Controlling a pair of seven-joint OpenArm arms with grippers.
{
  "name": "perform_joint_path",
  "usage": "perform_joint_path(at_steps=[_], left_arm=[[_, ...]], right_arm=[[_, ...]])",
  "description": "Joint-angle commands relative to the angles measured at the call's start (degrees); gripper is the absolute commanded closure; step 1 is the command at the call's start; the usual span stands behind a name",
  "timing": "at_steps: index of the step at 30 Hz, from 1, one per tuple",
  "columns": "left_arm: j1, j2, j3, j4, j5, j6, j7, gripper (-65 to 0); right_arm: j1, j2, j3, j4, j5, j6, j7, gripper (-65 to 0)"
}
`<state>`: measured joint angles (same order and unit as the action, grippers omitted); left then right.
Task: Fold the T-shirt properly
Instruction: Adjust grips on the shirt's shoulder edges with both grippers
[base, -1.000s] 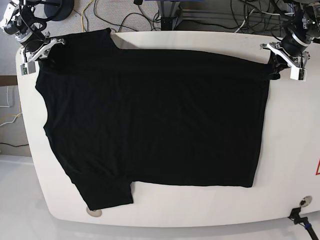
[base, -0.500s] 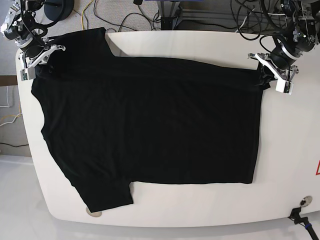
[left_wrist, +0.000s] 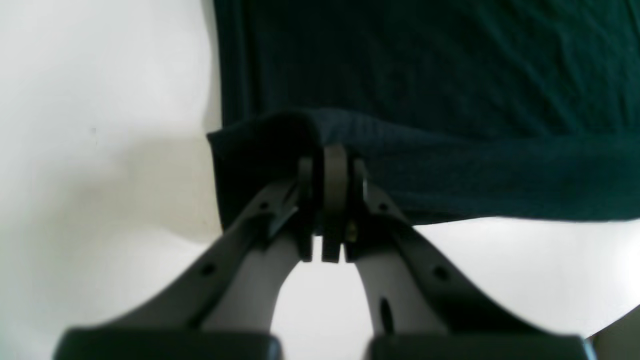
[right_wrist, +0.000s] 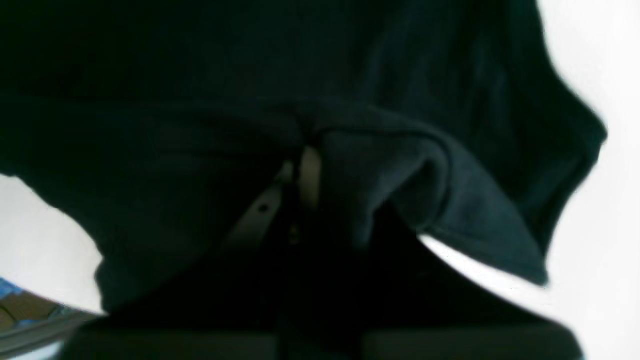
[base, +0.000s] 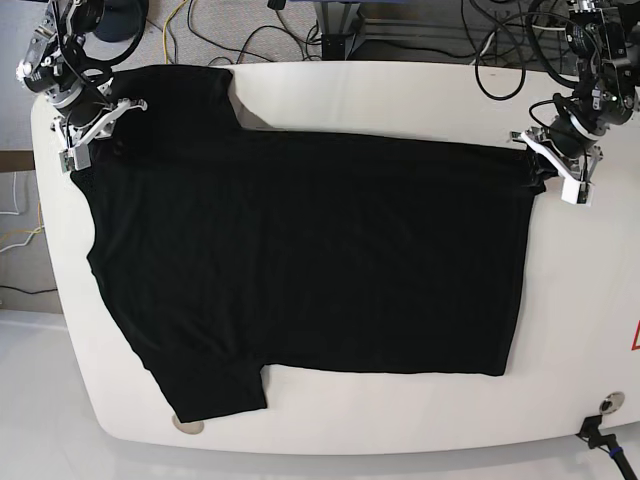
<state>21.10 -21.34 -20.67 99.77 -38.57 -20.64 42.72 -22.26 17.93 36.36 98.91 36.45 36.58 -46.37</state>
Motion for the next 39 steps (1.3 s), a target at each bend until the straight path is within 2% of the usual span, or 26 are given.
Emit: perform_joint_path(at_steps=[1, 13, 27, 28, 29, 34, 36, 39], left_arm=[[-0.60, -1.03, -0.45, 0.04, 0.36, -0.21, -1.23, 0.0], [-4.28, -0.98, 0.13, -8.35, 1.54, -1.04, -1.70, 0.0], [-8.42, 0.60, 0.76, -14.03, 1.38, -1.49, -2.81, 0.0], [-7.92, 0.93, 0.59, -13.31, 1.57, -1.38, -2.44, 0.0], [-7.88, 0.96, 0.48, -13.43, 1.41, -1.26, -2.67, 0.0], [-8.24, 1.12, 0.06, -13.16, 1.42, -1.30, -2.90, 0.0], [-8.33, 0.97, 0.09, -13.31, 1.44, -1.22, -2.91, -1.6], [-8.52, 0.89, -0.07, -13.46, 1.28, -1.04, -1.76, -7.5]], right_arm=[[0.28, 1.03, 0.68, 0.25, 0.45, 0.17, 1.04, 0.0], [5.29, 1.57, 0.55, -5.30, 0.37, 0.21, 1.74, 0.0], [12.99, 1.76, -0.25, -11.82, -3.76, 0.03, 3.38, 0.0], [12.33, 1.39, -0.07, -11.27, -3.46, 2.88, 3.28, 0.0], [12.41, 1.26, -0.14, -11.19, -3.51, 2.75, 3.34, 0.0], [12.24, 1.19, -0.04, -11.29, -3.59, 2.49, 3.71, -14.7], [12.21, 1.18, -0.08, -11.18, -3.49, 2.54, 4.06, -17.0], [12.28, 1.20, 0.05, -11.03, -3.52, 2.68, 3.98, -16.3]])
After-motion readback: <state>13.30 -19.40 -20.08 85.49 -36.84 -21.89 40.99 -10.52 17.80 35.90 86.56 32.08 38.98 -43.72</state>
